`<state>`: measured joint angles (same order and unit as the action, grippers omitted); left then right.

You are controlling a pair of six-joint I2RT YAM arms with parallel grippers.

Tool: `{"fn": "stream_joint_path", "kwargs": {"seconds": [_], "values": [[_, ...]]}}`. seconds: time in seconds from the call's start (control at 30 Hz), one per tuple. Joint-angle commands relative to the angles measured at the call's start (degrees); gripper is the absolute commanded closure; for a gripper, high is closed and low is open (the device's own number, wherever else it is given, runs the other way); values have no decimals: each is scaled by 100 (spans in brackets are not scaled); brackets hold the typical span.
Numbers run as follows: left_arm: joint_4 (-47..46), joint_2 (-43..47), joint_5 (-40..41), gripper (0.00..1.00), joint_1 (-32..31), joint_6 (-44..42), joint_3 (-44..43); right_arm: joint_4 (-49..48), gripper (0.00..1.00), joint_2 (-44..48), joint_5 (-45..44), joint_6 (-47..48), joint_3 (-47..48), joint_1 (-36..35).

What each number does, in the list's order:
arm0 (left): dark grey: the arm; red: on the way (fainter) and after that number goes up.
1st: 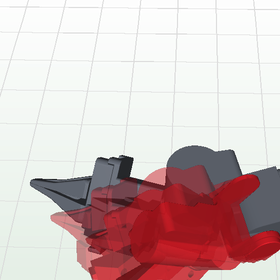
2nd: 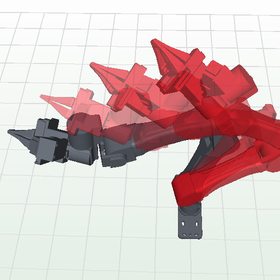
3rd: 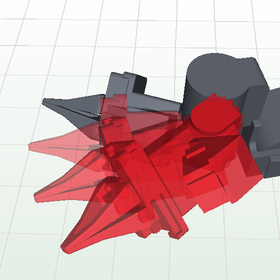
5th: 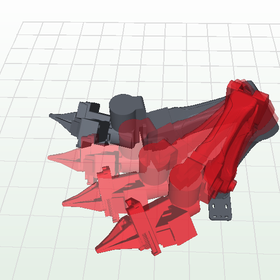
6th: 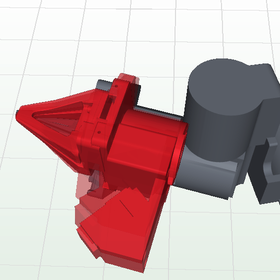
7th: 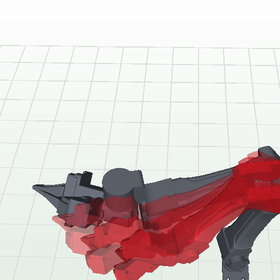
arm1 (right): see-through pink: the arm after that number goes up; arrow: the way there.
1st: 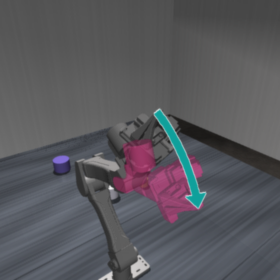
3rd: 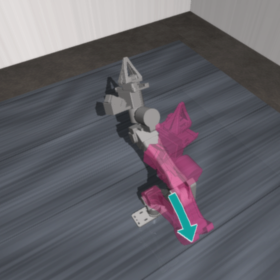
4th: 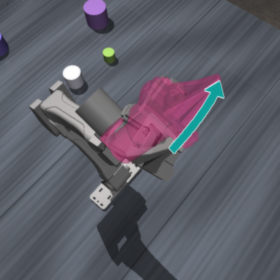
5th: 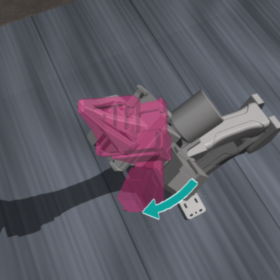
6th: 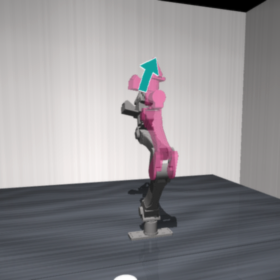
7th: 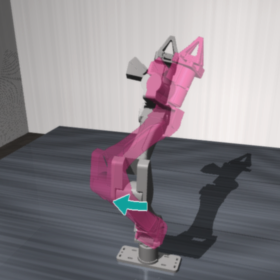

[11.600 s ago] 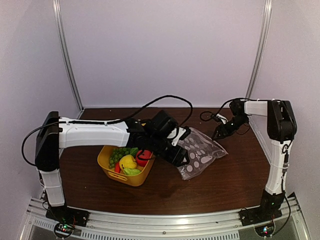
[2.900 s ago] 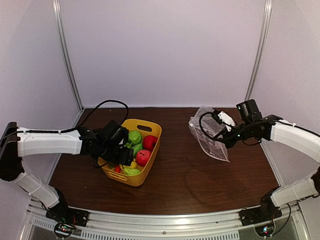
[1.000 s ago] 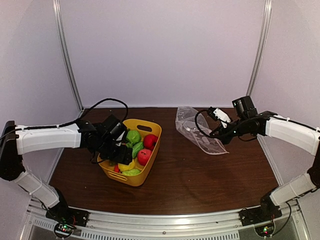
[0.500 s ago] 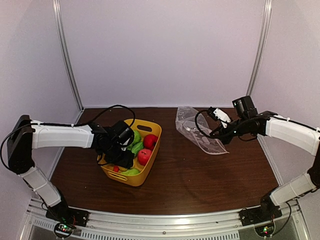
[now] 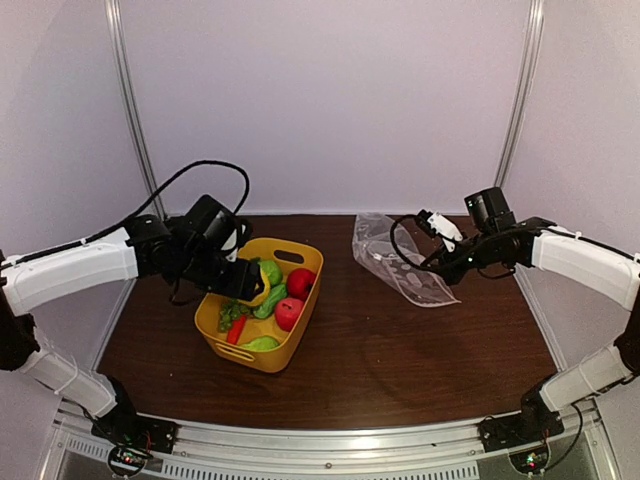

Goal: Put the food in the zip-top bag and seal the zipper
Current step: Pick up the fake fruit from the bin, then place the fake fruit in the zipper food storage bag.

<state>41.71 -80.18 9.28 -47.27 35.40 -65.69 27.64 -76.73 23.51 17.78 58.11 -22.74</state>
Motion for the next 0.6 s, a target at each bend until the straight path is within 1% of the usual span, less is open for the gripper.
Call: {"fn": "stream_joint_path", "kwargs": {"seconds": [0.0,0.13,0.23,0.33,0.43,0.5,0.57], "values": [[-958,536,-402,44,-200,-392,-114,471,100,-135,-200,-64,669,-24],[-2742,770,-916,46,-550,-453,237,921,100,-307,-236,-119,1175,-83],[-3778,569,-1392,47,-872,-375,235,1212,100,-454,-245,-335,1537,-133],[-4417,86,-1596,47,-1237,-346,-101,1254,100,-542,-244,-554,1677,-182],[-4932,-540,-1623,47,-1513,-204,-483,1282,100,-652,-213,-741,1772,-261],[-5273,-935,-1735,47,-1607,-68,-735,1332,100,-731,-107,-848,1870,-309],[-5422,-1312,-1716,47,-1649,94,-1019,1367,100,-792,-76,-978,1989,-339]]}}
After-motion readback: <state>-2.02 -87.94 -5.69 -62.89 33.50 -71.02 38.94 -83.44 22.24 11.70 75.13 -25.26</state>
